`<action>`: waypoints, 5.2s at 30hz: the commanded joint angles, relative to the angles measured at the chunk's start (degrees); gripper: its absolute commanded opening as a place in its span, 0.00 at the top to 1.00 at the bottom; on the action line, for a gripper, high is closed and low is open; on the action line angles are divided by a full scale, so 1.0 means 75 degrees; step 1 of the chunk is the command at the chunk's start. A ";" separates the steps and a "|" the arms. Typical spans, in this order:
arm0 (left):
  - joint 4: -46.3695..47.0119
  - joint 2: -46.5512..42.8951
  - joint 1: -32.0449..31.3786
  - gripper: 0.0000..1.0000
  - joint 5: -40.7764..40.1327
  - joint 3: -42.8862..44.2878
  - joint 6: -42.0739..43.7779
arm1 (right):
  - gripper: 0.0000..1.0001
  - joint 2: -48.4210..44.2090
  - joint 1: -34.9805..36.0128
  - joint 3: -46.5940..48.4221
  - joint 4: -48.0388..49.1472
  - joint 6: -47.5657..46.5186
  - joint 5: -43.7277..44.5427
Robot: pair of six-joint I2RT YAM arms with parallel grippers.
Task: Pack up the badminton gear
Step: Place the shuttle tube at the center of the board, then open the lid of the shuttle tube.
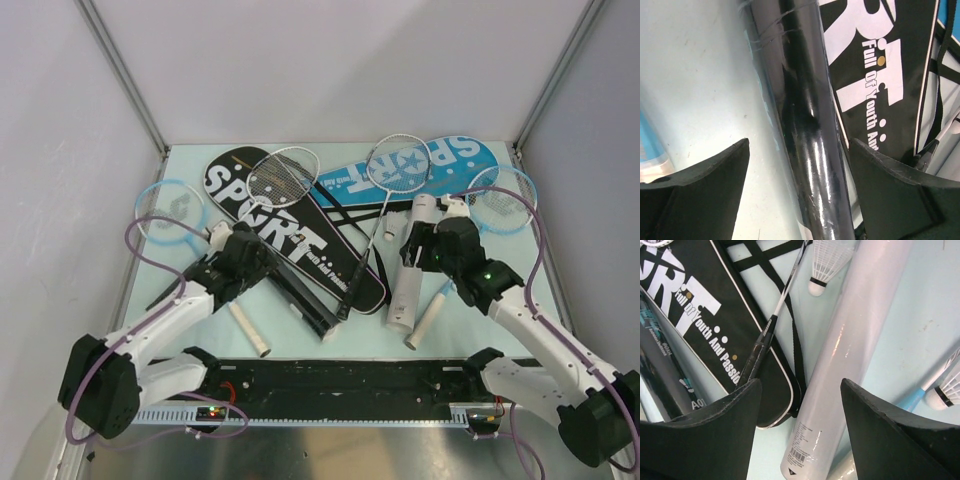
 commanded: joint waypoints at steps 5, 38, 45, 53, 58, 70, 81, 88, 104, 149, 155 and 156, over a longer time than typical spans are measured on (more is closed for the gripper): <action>0.0000 -0.1035 -0.0033 0.17 -0.0546 0.1259 0.2779 | 0.23 0.1092 -0.0674 0.0000 0.0743 -0.0053 -0.0206; -0.0032 -0.2467 0.0005 0.16 0.1915 0.2188 0.5389 | 0.54 0.3138 -0.2182 0.0147 0.1942 0.0111 -0.1765; 0.0082 -0.1958 0.0005 0.17 0.2752 0.2838 0.5351 | 0.55 0.1508 -0.1774 0.0286 0.1539 -0.0261 -0.1788; 0.1395 -0.1202 -0.0016 0.09 0.5606 0.2645 0.5108 | 0.57 -0.0124 0.0302 0.0340 0.3061 0.1487 -0.0439; 0.3078 -0.0636 -0.0338 0.09 0.6977 0.2168 0.4414 | 0.56 -0.0119 0.2371 0.0340 0.5305 0.1548 0.1219; 0.3696 -0.1030 -0.0610 0.09 0.7285 0.1759 0.4705 | 0.56 0.0409 0.3264 0.0299 0.7230 0.0792 0.0682; 0.1842 -0.2120 -0.0249 0.17 0.5147 0.2757 0.6088 | 0.56 -0.0190 0.2321 0.0264 0.5188 -0.2147 -0.2634; 0.0177 -0.2237 -0.0213 0.24 0.4473 0.4604 0.6179 | 0.55 -0.0786 0.1389 0.0178 0.3204 -0.4537 -0.4435; -0.0480 -0.1283 -0.0206 0.42 0.6611 0.5632 0.4798 | 0.56 -0.1127 0.1824 0.0159 0.2187 -0.6102 -0.5513; -0.0807 -0.1220 -0.0218 0.69 0.7156 0.4588 0.4339 | 0.62 -0.0967 0.1816 0.0154 0.2044 -0.6113 -0.4814; -0.0819 -0.1260 -0.0122 0.99 0.6816 0.4703 0.4286 | 0.63 -0.1049 0.1813 0.0153 0.1840 -0.6142 -0.4806; -0.0828 -0.1260 -0.0070 0.99 0.6770 0.4746 0.4251 | 0.63 -0.1089 0.1810 0.0153 0.1775 -0.6139 -0.4799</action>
